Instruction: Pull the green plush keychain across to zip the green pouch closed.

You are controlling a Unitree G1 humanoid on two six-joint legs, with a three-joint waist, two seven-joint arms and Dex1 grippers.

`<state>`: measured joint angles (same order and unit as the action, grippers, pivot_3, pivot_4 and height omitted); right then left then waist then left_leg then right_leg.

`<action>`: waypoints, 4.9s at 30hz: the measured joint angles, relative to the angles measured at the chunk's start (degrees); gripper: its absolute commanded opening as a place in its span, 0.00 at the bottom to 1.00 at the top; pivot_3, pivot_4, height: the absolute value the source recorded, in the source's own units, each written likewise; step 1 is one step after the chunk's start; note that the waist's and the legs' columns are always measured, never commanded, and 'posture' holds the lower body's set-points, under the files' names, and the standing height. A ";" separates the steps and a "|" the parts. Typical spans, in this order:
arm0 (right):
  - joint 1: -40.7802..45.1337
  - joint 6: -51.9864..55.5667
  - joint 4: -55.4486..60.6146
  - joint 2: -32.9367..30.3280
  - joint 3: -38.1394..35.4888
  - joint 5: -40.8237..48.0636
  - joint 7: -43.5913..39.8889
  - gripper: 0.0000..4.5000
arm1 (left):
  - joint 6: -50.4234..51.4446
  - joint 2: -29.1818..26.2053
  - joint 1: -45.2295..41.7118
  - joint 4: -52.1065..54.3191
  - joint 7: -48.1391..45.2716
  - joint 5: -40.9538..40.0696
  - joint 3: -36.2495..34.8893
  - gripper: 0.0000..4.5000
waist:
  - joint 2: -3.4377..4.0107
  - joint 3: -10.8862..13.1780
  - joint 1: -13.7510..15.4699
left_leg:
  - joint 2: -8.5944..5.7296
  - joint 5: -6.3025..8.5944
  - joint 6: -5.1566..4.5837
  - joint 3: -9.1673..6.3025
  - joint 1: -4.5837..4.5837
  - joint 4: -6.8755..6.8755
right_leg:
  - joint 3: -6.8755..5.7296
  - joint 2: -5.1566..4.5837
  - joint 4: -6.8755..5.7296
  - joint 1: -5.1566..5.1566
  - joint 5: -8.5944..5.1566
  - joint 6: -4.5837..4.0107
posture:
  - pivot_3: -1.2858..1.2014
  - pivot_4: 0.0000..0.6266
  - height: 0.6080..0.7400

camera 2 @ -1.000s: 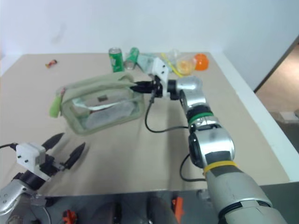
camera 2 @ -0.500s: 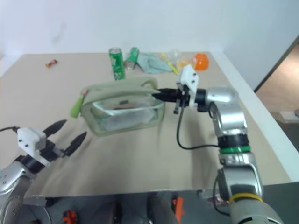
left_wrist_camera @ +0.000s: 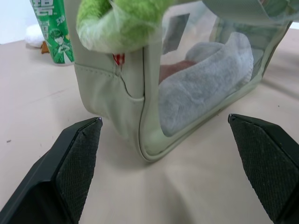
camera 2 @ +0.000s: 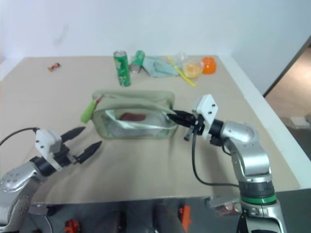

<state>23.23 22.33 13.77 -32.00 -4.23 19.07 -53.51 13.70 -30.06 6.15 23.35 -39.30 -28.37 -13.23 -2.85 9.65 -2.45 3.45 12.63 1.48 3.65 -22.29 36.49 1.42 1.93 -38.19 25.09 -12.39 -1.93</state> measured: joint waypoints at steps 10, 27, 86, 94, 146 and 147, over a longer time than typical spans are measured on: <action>-0.44 -2.45 -3.99 -0.02 2.02 -1.40 2.52 0.40 | 0.22 -0.04 -0.01 -0.24 -0.73 0.01 0.00 1.00 | 0.01 0.01 0.01 | -0.02 0.00 0.00 0.01 -0.13 -0.03 | 0.03 0.01 0.02 0.10 -0.02 -0.02 | 0.52 0.24 1.00; 4.57 -12.17 -22.94 3.85 4.28 -1.66 0.38 0.40 | 0.52 -0.18 1.02 -0.16 -0.58 0.35 -0.05 1.00 | 0.01 0.01 -0.07 | -0.03 0.00 0.00 0.01 -0.10 -0.01 | 0.04 0.00 0.02 0.07 0.00 0.00 | 0.52 0.24 1.00; 5.48 -34.90 -33.69 -3.82 3.34 -4.83 -9.82 0.00 | 16.46 -1.81 -13.19 2.82 2.19 -14.30 0.00 1.00 | 0.02 0.02 -0.19 | -0.26 -0.02 0.00 0.00 -0.04 -0.01 | 0.13 -0.01 -0.01 0.02 0.02 0.10 | 0.52 0.24 1.00; 5.48 -34.82 -33.68 -3.39 3.60 -5.22 -8.72 0.00 | 16.41 -0.43 -16.73 2.78 3.46 -14.35 0.92 1.00 | 0.02 0.02 -0.24 | -0.23 -0.03 0.02 0.00 0.01 -0.01 | 0.20 0.05 -0.02 0.00 0.05 0.08 | 0.52 0.24 1.00; 5.39 -35.99 -33.99 -3.36 3.83 -6.38 -7.44 0.00 | 12.86 -6.01 -43.86 -11.02 -13.64 -3.10 13.98 0.08 | 0.01 0.03 -0.22 | -0.25 -0.11 0.15 0.06 -0.03 0.01 | 0.29 0.06 -0.02 0.03 0.13 0.16 | 0.52 0.24 1.00; 5.35 -35.99 -33.97 -3.37 3.83 -6.38 -7.43 0.00 | 13.11 -6.01 -43.86 -11.01 -13.88 -3.16 14.06 0.17 | 0.01 0.03 -0.22 | -0.25 -0.11 0.15 0.06 -0.03 0.01 | 0.29 0.05 -0.02 0.03 0.13 0.16 | 0.52 0.24 1.00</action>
<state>28.58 -13.66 -20.20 -35.36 -0.40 12.69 -60.94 26.80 -36.06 -37.71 12.34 -53.18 -31.53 0.83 -2.84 9.68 -2.67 3.19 12.52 1.63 3.71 -22.32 36.49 1.71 1.98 -38.21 25.12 -12.27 -1.77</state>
